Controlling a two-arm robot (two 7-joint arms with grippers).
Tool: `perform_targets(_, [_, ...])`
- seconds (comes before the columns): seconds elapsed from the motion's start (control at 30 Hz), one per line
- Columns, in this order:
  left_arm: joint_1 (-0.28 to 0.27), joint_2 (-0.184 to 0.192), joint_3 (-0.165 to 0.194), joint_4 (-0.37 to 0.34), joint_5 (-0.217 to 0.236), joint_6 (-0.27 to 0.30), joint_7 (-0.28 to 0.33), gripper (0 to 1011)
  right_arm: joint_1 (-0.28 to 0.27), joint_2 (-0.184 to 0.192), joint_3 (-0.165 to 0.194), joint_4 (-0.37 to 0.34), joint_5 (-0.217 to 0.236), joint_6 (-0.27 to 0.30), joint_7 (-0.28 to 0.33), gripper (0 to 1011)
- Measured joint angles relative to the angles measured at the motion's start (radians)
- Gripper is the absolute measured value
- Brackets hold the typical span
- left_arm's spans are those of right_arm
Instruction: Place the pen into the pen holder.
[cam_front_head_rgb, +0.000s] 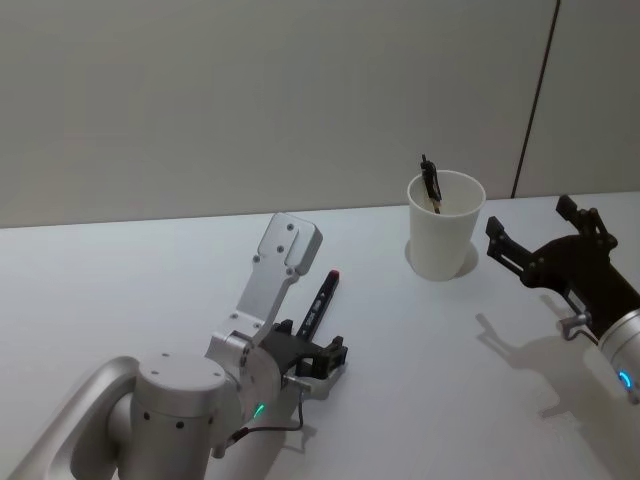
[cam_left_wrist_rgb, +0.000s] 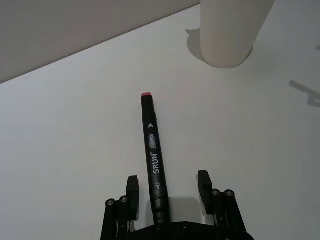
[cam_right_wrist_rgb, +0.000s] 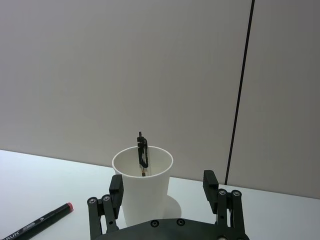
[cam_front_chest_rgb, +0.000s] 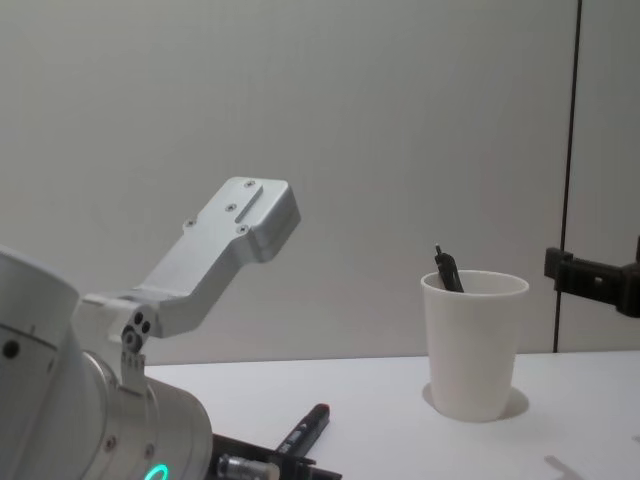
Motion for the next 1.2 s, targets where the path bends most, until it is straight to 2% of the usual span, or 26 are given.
perform_targets(0.6, [0.006, -0.004, -0.007, 0.000, -0.006, -0.008, 0.011, 617, 0.000, 0.000, 0.000, 0.000, 0.000, 0.000, 0.000, 1001])
perform_targets(0.83, [0.008, -0.006, -0.012, 0.000, -0.009, -0.014, 0.018, 475, 0.000, 0.000, 0.000, 0.000, 0.000, 0.000, 0.000, 1002])
perform_targets(0.93, [0.009, -0.006, -0.012, -0.001, -0.010, -0.016, 0.020, 384, 0.000, 0.000, 0.000, 0.000, 0.000, 0.000, 0.000, 1002])
perform_targets(0.97, [0.009, -0.006, -0.013, -0.001, -0.010, -0.016, 0.021, 325, 0.000, 0.000, 0.000, 0.000, 0.000, 0.000, 0.000, 1001])
perform_targets(1.07, [0.009, -0.006, -0.013, -0.001, -0.011, -0.017, 0.022, 267, 0.000, 0.000, 0.000, 0.000, 0.000, 0.000, 0.000, 1002])
perform_targets(1.1, [0.009, -0.006, -0.013, -0.001, -0.012, -0.017, 0.022, 214, 0.000, 0.000, 0.000, 0.000, 0.000, 0.000, 0.000, 1002])
perform_targets(1.2, [0.010, -0.007, -0.014, -0.002, -0.013, -0.018, 0.022, 191, 0.000, 0.000, 0.000, 0.000, 0.000, 0.000, 0.000, 1002])
